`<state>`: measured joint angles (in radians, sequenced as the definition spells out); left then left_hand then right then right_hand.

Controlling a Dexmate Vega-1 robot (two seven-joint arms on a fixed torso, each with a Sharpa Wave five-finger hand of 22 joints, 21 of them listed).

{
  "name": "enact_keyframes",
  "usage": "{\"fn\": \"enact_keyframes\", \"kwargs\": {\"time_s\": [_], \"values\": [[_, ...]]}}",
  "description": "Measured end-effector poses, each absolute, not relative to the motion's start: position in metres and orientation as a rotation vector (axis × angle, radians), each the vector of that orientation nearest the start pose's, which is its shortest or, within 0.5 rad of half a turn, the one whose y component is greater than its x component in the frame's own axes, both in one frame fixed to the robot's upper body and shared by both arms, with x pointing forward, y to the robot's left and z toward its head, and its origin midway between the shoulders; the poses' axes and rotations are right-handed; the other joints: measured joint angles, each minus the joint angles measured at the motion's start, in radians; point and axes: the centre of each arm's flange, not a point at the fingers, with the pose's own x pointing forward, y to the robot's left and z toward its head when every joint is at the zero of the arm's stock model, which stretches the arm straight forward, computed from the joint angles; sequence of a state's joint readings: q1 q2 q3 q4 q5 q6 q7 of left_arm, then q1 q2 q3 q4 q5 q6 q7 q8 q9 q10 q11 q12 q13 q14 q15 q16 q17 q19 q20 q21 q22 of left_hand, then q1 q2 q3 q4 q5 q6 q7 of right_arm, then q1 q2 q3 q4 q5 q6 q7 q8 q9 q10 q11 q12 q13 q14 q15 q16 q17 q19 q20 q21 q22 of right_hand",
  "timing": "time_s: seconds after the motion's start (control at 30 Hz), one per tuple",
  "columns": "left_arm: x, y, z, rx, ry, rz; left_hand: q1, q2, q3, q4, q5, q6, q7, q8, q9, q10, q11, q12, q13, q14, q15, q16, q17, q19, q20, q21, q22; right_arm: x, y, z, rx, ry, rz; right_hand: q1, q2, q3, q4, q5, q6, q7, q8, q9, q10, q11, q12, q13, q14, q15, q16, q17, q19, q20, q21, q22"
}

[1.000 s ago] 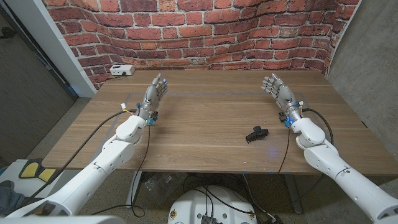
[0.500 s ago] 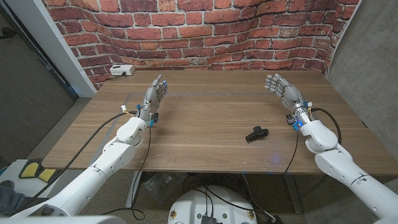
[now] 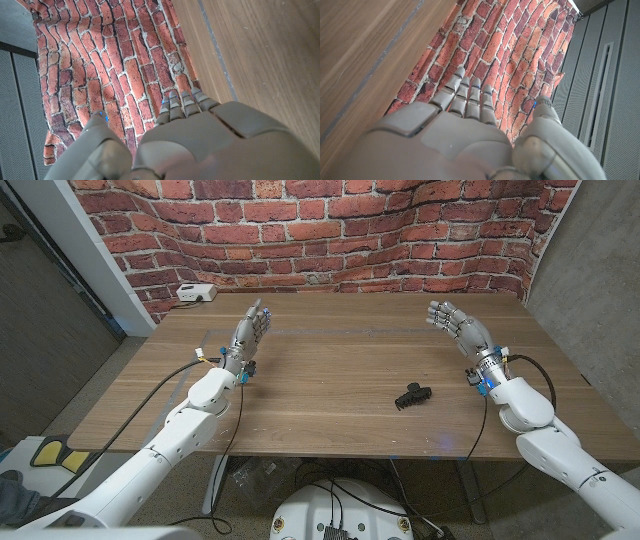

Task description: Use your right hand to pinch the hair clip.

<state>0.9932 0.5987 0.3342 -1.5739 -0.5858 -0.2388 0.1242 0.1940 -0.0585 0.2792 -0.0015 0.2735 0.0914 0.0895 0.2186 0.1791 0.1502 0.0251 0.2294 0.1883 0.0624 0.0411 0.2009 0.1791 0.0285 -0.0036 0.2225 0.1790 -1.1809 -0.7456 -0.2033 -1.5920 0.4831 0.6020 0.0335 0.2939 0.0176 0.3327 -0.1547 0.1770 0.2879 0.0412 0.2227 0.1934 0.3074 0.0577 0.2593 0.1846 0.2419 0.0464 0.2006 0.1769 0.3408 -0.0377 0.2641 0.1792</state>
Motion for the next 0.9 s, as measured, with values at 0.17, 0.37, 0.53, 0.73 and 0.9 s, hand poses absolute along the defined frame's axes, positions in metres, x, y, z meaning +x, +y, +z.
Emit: {"fn": "enact_keyframes", "kwargs": {"time_s": [0.17, 0.37, 0.53, 0.73, 0.9], "values": [[0.605, 0.278, -0.025, 0.024, -0.629, -0.163, 0.005, -0.005, 0.004, -0.004, 0.000, 0.000, 0.000, 0.000, 0.000, 0.000, 0.000, 0.000, 0.000, 0.000, 0.000, 0.000, 0.000, 0.000, 0.000, 0.000, 0.000, 0.525, -0.336, -0.037, -0.288, -0.885, 0.250, 0.006, 0.006, 0.004, -0.004, 0.000, 0.002, -0.002, 0.000, 0.000, 0.007, -0.007, 0.000, 0.000, 0.004, -0.004, 0.000, 0.000, 0.008, 0.000, 0.000, 0.000], [0.606, 0.275, -0.022, 0.029, -0.630, -0.164, 0.005, -0.005, 0.004, -0.004, -0.001, 0.000, 0.000, 0.000, 0.000, 0.000, 0.000, 0.000, 0.000, 0.000, 0.000, 0.000, 0.000, 0.000, 0.000, 0.000, 0.000, 0.519, -0.335, -0.039, -0.314, -0.894, 0.258, 0.032, 0.006, 0.007, -0.007, 0.000, 0.053, -0.031, 0.007, 0.000, 0.025, -0.025, 0.003, 0.000, 0.021, -0.006, 0.000, 0.000, 0.021, 0.003, 0.000, 0.000], [0.606, 0.274, -0.020, 0.034, -0.631, -0.161, 0.008, -0.002, 0.004, -0.004, -0.004, 0.000, 0.000, 0.000, 0.005, 0.000, 0.000, 0.000, 0.000, 0.000, 0.000, 0.000, 0.000, 0.000, 0.000, 0.000, 0.000, 0.513, -0.334, -0.042, -0.330, -0.905, 0.263, 0.041, 0.007, 0.009, -0.009, 0.000, 0.055, -0.031, 0.007, 0.000, 0.034, -0.033, 0.003, 0.000, 0.030, -0.005, 0.000, 0.000, 0.027, 0.006, 0.000, 0.000], [0.607, 0.273, -0.019, 0.036, -0.629, -0.157, 0.016, 0.006, 0.004, -0.004, -0.004, 0.000, 0.000, 0.000, 0.005, 0.000, 0.000, 0.000, 0.000, 0.000, 0.000, 0.000, 0.000, 0.000, 0.000, 0.000, 0.000, 0.505, -0.333, -0.046, -0.369, -0.916, 0.255, 0.050, 0.005, 0.010, -0.010, 0.000, 0.044, -0.042, 0.003, 0.000, 0.037, -0.037, 0.003, 0.000, 0.030, -0.005, -0.005, 0.000, 0.030, 0.009, -0.006, 0.000], [0.607, 0.271, -0.017, 0.039, -0.632, -0.159, 0.016, 0.006, 0.004, -0.004, -0.004, 0.000, 0.000, 0.000, 0.005, 0.000, 0.000, 0.000, 0.000, 0.000, 0.000, 0.000, 0.000, 0.000, 0.000, 0.000, 0.000, 0.499, -0.332, -0.047, -0.418, -0.928, 0.240, 0.058, 0.005, 0.010, -0.010, 0.000, 0.040, -0.045, 0.003, 0.000, 0.037, -0.037, 0.003, 0.000, 0.036, 0.000, -0.005, 0.000, 0.030, 0.009, -0.006, 0.000]]}}
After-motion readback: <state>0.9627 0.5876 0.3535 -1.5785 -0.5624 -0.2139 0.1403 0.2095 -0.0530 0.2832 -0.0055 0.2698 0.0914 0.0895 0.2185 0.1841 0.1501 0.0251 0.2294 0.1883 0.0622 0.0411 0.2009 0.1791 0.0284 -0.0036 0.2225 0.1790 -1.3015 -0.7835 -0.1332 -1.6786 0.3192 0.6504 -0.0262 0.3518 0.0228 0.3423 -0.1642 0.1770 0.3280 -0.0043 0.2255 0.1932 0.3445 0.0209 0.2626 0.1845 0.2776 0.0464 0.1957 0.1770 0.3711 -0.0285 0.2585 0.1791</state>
